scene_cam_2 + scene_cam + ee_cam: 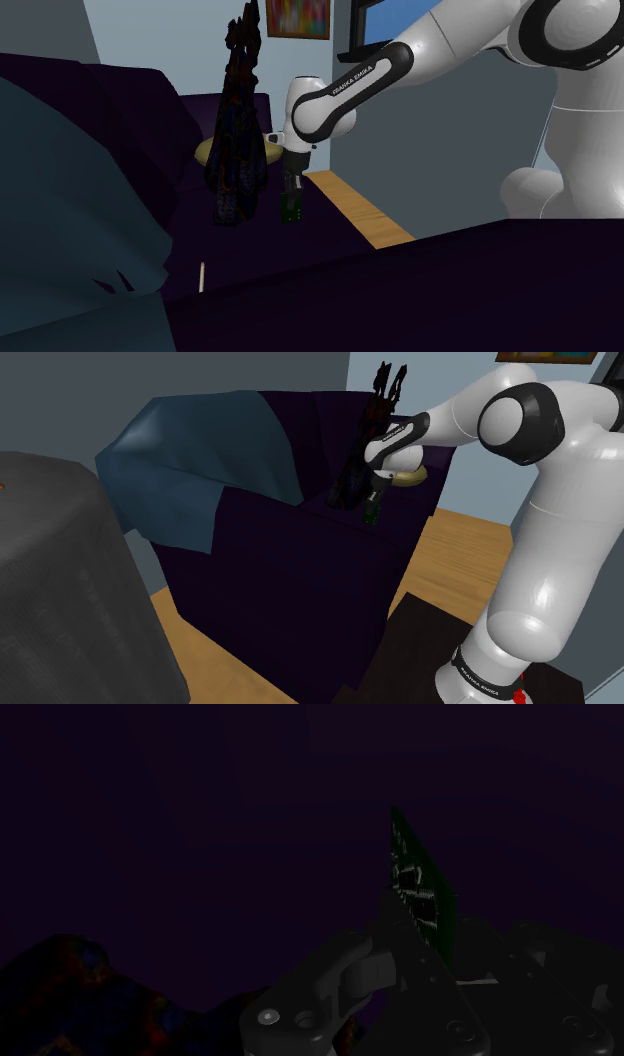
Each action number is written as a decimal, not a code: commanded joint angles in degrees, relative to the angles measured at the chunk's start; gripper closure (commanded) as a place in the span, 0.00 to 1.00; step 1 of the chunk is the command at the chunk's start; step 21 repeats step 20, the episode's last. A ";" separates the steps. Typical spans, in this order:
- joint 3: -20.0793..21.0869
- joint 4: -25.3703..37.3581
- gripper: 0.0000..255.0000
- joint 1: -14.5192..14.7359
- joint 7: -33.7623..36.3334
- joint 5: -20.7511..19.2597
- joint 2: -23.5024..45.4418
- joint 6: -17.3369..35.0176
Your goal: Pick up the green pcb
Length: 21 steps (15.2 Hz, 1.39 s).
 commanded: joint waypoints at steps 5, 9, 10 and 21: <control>-0.12 0.74 1.00 0.13 0.63 -0.77 -0.81 -1.39; -0.31 2.26 1.00 0.32 1.73 -2.15 -2.36 -4.15; -0.34 2.68 1.00 0.36 1.98 -2.47 -2.71 -4.85; -0.43 6.54 1.00 0.58 3.70 -4.52 -5.12 -10.66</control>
